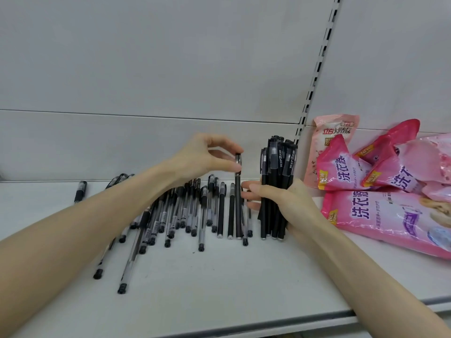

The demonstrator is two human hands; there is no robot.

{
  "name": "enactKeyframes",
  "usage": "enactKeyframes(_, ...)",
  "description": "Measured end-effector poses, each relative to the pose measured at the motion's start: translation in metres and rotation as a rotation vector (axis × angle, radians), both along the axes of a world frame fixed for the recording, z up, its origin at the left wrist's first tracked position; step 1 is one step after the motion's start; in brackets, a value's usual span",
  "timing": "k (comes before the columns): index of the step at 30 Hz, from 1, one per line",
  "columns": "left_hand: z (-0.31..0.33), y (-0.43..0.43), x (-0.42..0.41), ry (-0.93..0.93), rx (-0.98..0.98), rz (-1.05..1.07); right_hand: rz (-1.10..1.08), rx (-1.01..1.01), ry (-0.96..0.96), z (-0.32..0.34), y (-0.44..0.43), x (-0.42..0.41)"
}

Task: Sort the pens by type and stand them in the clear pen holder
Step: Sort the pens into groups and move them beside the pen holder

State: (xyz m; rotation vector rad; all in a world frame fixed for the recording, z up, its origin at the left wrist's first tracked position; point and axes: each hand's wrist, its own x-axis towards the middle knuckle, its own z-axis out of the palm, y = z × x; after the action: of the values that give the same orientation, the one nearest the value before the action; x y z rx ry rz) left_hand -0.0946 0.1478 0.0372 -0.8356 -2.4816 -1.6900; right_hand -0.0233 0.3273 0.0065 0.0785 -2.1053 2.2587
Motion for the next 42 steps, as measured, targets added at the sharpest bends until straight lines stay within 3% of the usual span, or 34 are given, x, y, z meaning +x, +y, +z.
enactKeyframes(4, 0.014, 0.01, 0.018, 0.087, 0.07, -0.041, 0.161, -0.013, 0.007, 0.003, -0.001, 0.007)
enactKeyframes(7, 0.013, 0.01, 0.018, 0.093, 0.083, -0.063, 0.145, 0.007, 0.024, 0.003, 0.001, 0.009)
enactKeyframes(9, 0.005, 0.005, 0.011, 0.075, -0.069, -0.06, 0.094, 0.037, 0.033, 0.001, 0.003, 0.007)
enactKeyframes(12, -0.014, -0.004, -0.002, 0.03, -0.474, -0.09, 0.071, 0.026, 0.036, 0.0, 0.005, 0.007)
enactKeyframes(16, -0.026, -0.002, -0.005, -0.018, -0.611, -0.134, 0.055, -0.01, 0.05, 0.001, 0.003, 0.006)
enactKeyframes(22, -0.022, 0.0, -0.007, -0.052, -0.511, -0.128, 0.032, 0.025, 0.026, 0.003, 0.002, 0.009)
enactKeyframes(29, 0.009, 0.001, 0.018, 0.042, 0.06, -0.043, 0.089, 0.034, 0.01, 0.003, 0.0, 0.009)
enactKeyframes(37, 0.017, 0.011, 0.027, 0.105, 0.155, -0.081, 0.17, -0.005, 0.014, 0.006, 0.0, 0.013)
enactKeyframes(39, 0.009, 0.002, 0.018, 0.079, -0.003, -0.049, 0.132, -0.033, 0.004, 0.005, 0.0, 0.012)
enactKeyframes(42, -0.009, -0.013, 0.005, 0.015, -0.499, -0.052, 0.116, -0.045, 0.014, 0.003, 0.002, 0.01)
